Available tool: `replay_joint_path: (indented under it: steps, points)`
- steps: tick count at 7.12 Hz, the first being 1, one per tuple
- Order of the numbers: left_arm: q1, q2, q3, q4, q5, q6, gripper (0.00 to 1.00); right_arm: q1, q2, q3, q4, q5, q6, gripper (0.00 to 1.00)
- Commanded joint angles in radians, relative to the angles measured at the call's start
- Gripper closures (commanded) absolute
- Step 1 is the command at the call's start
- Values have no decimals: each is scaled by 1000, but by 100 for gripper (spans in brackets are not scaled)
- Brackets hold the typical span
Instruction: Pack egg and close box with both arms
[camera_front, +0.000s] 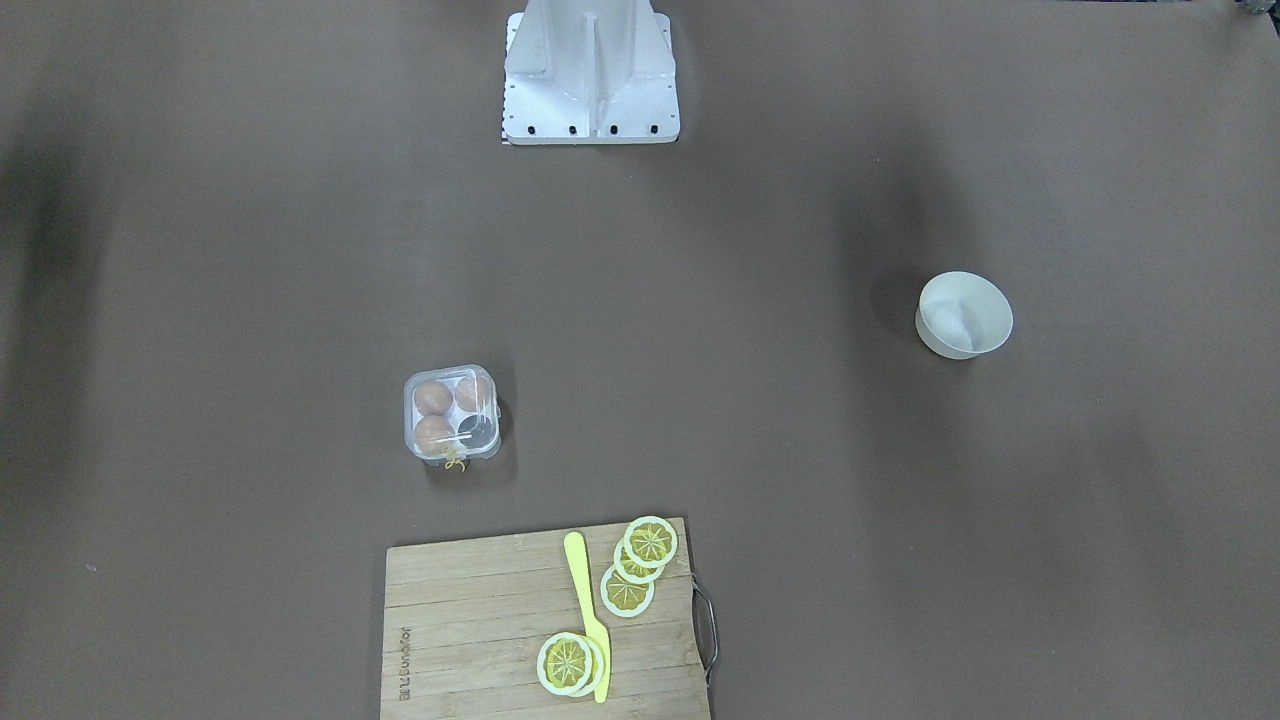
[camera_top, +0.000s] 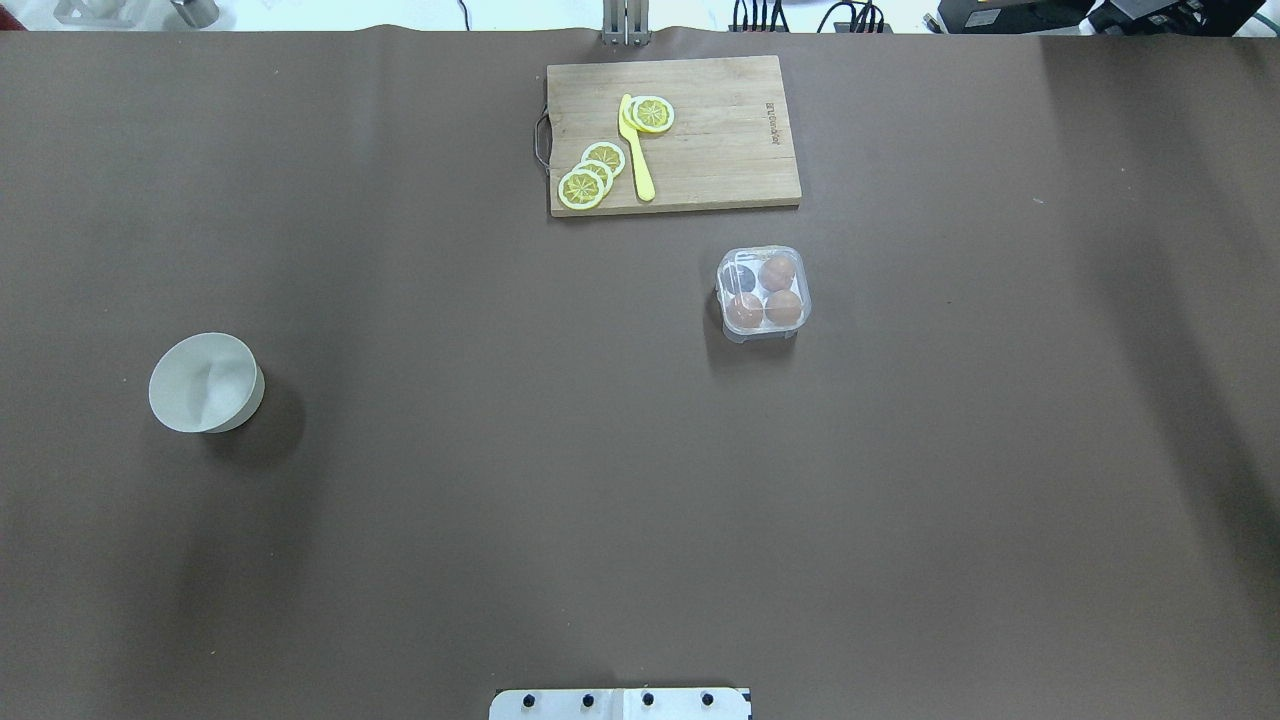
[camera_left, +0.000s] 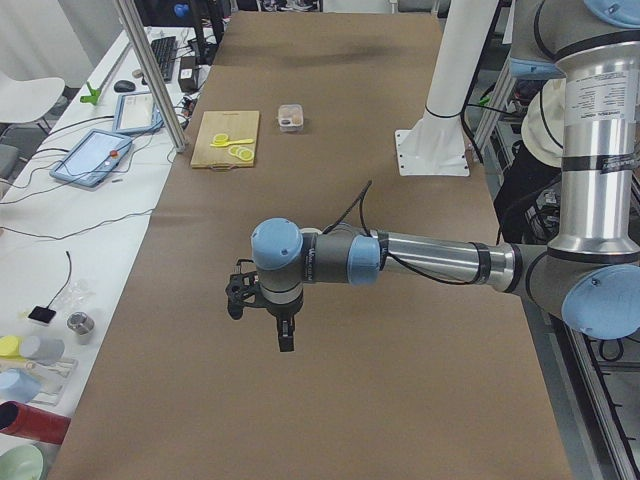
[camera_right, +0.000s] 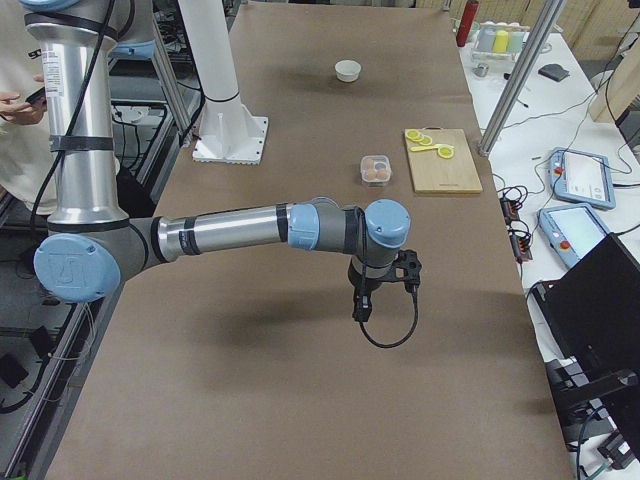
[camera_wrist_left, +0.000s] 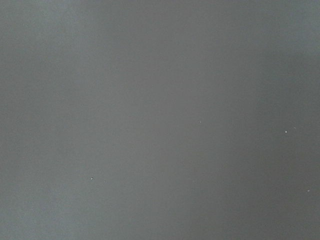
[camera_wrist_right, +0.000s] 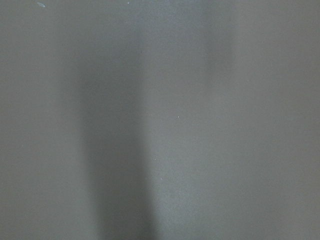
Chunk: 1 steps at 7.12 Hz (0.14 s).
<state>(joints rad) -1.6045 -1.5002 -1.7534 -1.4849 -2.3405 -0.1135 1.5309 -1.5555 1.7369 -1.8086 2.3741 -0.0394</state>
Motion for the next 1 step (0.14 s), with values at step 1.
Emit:
replay_joint_path:
  steps: [1]
  points:
    - [0,0,-1,0,0,0,2,0,2,0,0,0,0,0]
